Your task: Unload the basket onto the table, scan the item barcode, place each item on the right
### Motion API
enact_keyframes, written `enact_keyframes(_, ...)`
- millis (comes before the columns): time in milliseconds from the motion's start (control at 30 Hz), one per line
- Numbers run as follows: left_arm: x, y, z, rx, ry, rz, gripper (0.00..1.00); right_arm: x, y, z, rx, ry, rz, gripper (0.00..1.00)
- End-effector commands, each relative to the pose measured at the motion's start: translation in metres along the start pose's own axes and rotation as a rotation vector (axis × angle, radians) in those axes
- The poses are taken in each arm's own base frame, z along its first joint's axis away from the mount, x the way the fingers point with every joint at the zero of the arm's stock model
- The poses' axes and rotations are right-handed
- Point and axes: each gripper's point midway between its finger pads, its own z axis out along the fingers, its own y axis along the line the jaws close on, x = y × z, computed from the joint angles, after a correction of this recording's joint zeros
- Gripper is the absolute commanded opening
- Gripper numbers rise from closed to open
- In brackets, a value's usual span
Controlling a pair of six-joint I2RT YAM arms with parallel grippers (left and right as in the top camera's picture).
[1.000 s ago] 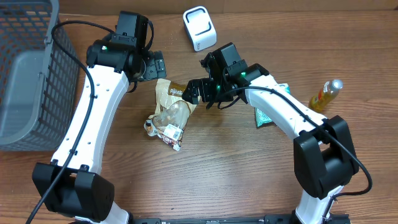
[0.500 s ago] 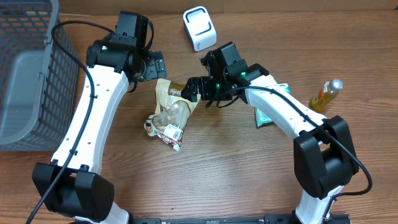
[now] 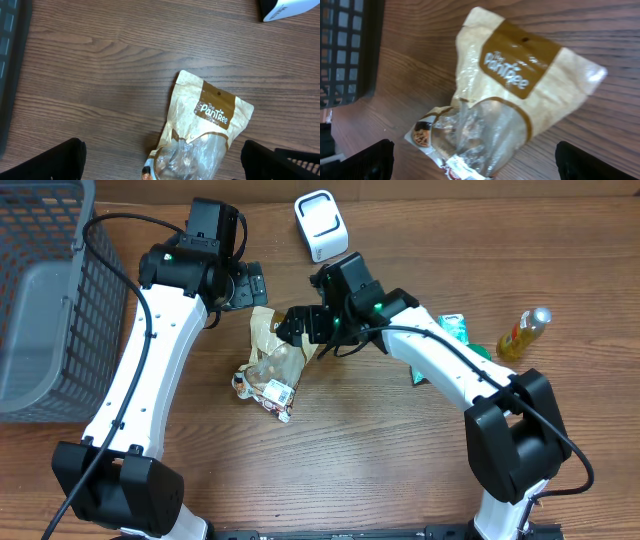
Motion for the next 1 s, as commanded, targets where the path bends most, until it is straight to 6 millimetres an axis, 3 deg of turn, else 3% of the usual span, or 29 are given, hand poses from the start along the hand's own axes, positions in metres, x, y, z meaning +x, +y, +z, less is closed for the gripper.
enact_keyframes(0,-0.006,-0.001,-0.009,0.004,-0.029,0.015,1.0,-0.005,0.01,0.003,0.025,-0.038,-0.029,1.0)
enact_keyframes(200,-0.006,-0.001,-0.009,0.004,-0.029,0.015,1.0,-0.009,0.006,0.004,0.072,-0.074,0.037,0.98)
enact_keyframes(367,-0.006,-0.001,-0.009,0.004,-0.03,0.015,1.0,-0.01,0.006,0.006,0.071,-0.08,0.089,0.88)
enact_keyframes(500,-0.006,-0.001,-0.009,0.004,-0.03,0.015,1.0,-0.003,-0.005,0.018,0.092,-0.057,0.172,0.79)
enact_keyframes(600,-0.006,-0.001,-0.009,0.004,-0.03,0.015,1.0,0.006,-0.015,0.038,0.109,-0.023,0.199,0.76)
enact_keyframes(800,-0.006,-0.001,-0.009,0.004,-0.029,0.015,1.0,0.022,-0.019,0.075,0.134,0.007,0.171,0.55)
enact_keyframes(967,-0.006,-0.001,-0.009,0.004,-0.03,0.015,1.0,0.022,-0.045,0.077,0.296,-0.05,0.157,0.38)
